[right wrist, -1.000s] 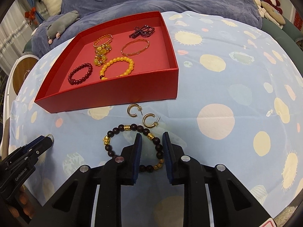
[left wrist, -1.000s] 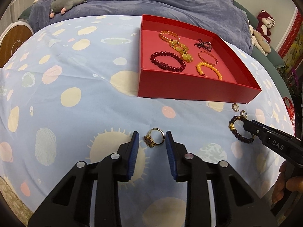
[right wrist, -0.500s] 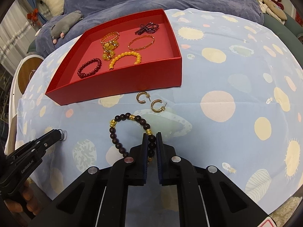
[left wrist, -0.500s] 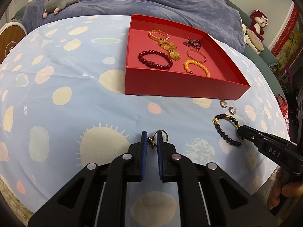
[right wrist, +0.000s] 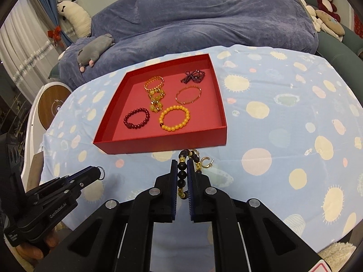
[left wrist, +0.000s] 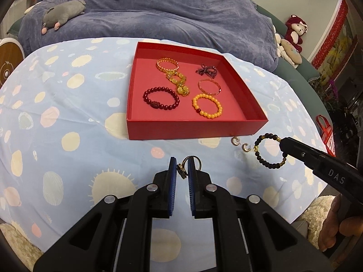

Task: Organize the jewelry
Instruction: 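Carry the ring and black bracelet into the red box and open both grippers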

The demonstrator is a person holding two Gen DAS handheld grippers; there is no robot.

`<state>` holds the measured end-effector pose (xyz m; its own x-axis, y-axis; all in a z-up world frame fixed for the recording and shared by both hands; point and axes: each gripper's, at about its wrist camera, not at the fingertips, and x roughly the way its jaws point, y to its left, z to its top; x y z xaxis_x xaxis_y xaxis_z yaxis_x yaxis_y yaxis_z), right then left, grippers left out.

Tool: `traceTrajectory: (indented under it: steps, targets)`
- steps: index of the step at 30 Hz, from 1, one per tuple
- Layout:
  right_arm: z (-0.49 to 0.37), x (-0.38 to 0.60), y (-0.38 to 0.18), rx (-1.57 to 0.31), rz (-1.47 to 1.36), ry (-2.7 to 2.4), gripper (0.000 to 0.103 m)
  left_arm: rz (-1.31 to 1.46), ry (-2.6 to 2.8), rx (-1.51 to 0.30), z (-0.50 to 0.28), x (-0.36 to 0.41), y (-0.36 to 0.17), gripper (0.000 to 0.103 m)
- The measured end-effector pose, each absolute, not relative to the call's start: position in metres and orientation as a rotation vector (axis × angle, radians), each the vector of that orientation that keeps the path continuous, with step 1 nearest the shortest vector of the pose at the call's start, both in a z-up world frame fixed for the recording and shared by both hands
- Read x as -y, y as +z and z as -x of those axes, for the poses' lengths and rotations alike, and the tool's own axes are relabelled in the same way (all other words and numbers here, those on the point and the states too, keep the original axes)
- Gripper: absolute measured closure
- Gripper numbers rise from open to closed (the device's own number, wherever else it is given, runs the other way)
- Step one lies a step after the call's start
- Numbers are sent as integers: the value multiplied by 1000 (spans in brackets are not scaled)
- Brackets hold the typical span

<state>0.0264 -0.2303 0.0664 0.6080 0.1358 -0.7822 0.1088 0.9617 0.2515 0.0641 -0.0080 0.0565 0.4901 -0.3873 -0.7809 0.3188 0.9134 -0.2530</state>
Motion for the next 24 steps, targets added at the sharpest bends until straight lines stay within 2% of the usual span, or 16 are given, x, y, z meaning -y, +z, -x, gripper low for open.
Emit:
traceTrajectory:
  steps: [7, 13, 24]
  targets:
    - [-52, 228, 102, -837, -255, 55, 95, 58, -454, -906, -90, 18, 90, 93]
    - [-97, 230, 109, -802, -294, 89, 95, 41, -454, -866, -128, 36, 96, 93]
    - [-147, 236, 36, -944, -288, 23, 95, -5, -427, -962, -172, 66, 38, 93]
